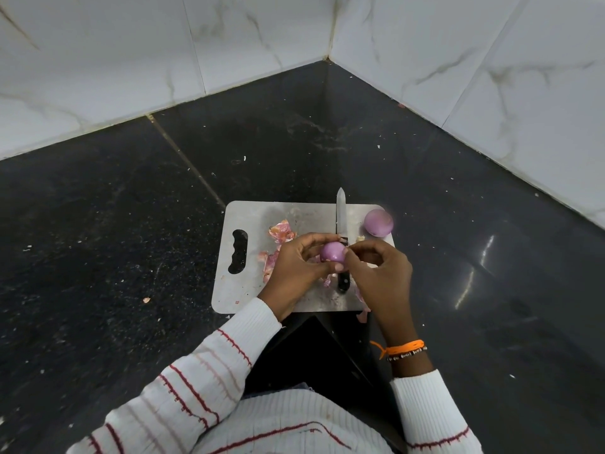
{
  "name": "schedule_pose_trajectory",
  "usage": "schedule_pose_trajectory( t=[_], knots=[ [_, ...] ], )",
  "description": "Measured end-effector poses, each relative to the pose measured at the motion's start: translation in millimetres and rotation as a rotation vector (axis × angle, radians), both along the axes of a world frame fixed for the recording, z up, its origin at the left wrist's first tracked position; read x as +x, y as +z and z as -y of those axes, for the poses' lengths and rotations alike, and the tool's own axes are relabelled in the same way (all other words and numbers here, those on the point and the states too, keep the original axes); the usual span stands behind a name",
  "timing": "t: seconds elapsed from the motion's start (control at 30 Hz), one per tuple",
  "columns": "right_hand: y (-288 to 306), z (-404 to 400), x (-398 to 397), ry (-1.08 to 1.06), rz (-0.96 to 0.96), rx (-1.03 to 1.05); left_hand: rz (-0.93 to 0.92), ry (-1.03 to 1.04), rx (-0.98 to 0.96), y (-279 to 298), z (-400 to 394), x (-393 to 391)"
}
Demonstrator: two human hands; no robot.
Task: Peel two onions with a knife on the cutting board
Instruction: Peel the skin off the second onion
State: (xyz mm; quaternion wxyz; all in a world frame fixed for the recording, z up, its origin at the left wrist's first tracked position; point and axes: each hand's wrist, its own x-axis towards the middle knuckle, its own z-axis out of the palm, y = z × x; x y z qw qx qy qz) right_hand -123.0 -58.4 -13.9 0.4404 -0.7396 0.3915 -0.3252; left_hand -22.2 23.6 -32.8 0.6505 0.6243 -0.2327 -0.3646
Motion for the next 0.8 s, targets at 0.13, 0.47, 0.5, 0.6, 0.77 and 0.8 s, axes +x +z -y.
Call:
schedule_pose_trajectory(
  t=[0.13, 0.47, 0.5, 0.6, 0.77, 0.8],
  knots=[
    [-4, 3, 0, -0.007, -0.022, 0.007, 0.021, -0.005, 0.001, 0, 0, -1],
    [-8, 4, 0, -0.043, 0.022, 0.111, 0.024, 0.004, 0.011, 1, 0, 0],
    [-6, 3, 0, -0.037, 0.004, 0.087, 0.028, 0.004, 0.013, 1, 0, 0],
    [-3, 1, 0, -0.007, -0.019, 0.046, 0.046, 0.001, 0.015, 2, 0, -1],
    [-7, 4, -1, -0.008, -0.018, 0.025, 0.055, -0.002, 0.02, 2, 0, -2],
    [-8, 5, -1, -0.002, -0.023, 0.019, 0.053, -0.001, 0.018, 3, -1, -2]
  ],
)
